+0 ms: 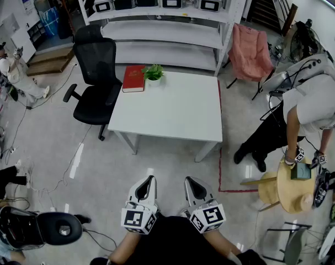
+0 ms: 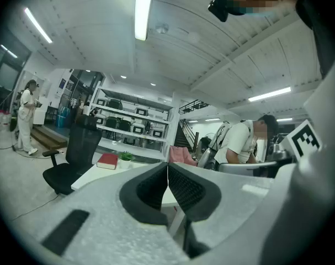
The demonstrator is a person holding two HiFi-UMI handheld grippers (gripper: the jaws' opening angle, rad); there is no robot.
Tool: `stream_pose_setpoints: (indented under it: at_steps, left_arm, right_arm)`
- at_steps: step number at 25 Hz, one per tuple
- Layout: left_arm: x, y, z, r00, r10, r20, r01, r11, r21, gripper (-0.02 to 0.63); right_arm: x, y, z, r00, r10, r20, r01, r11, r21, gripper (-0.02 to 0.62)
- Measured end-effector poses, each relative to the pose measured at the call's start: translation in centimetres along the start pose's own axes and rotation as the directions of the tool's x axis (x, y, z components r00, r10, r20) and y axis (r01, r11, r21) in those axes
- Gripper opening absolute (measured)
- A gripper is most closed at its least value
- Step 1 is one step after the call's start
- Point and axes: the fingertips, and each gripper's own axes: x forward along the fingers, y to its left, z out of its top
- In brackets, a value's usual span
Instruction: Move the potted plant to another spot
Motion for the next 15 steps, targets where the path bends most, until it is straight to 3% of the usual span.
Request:
stream_pose_setpoints:
  at_steps: [15]
  left_arm:
    - [-0.9,2.7,0.1,1.0,0.007,-0.009,-0.008,1.0,-0.013,0.018]
  right_arm:
    - [2.2,2.1,0.1,1.0,0.01,-0.004,-0.01,1.0,-0.007,0.012]
